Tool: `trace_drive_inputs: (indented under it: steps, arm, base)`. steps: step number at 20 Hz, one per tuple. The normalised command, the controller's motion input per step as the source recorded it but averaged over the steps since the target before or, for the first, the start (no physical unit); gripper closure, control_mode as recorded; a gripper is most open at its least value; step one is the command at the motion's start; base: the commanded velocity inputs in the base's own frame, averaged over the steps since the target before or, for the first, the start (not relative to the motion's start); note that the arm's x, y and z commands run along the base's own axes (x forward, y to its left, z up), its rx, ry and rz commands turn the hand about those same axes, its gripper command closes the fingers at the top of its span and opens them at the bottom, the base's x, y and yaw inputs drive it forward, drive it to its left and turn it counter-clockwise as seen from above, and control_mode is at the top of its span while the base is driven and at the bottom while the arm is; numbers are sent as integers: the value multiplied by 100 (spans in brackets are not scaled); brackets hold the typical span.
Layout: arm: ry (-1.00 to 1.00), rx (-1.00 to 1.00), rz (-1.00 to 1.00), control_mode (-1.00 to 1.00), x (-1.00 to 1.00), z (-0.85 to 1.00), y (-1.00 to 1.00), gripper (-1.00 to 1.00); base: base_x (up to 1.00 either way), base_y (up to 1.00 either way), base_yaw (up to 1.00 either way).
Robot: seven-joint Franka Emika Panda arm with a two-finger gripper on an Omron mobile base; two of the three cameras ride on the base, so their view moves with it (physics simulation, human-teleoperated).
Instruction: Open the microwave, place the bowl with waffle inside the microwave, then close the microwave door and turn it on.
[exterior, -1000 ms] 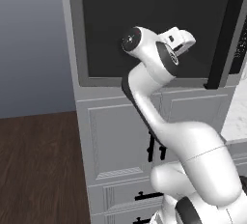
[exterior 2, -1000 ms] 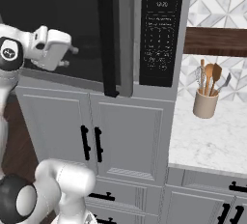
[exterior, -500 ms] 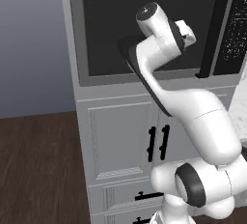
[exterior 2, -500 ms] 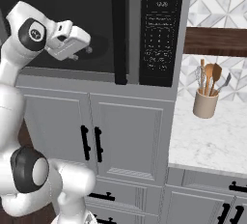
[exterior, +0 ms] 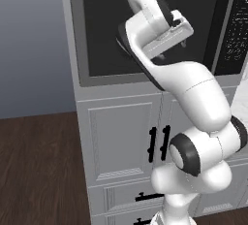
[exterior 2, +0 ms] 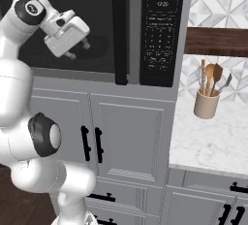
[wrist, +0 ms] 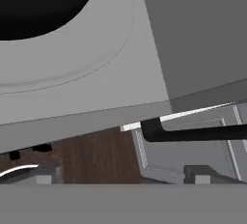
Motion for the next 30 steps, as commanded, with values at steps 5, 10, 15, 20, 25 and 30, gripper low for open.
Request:
trace_drive_inputs:
  steps: [5,10,15,20,25,30]
  arm:
    - [-6,0,0,-100,37,0,0,-100]
    - [-22,0,0,-100,32,-5,-2,-100]
    - [-86,17,0,-100,-91,-31,-15,-100]
    - [-81,13,2,-100,-56,-43,-30,-100]
    - [-47,6,14,-100,-22,-9,-94,-100]
    - [-48,3,26,-100,-41,-1,-100,-100]
  base:
    - [0,0,0]
    - [0,0,0]
    - [0,0,0]
    - [0,0,0]
    - [0,0,0]
    - [0,0,0]
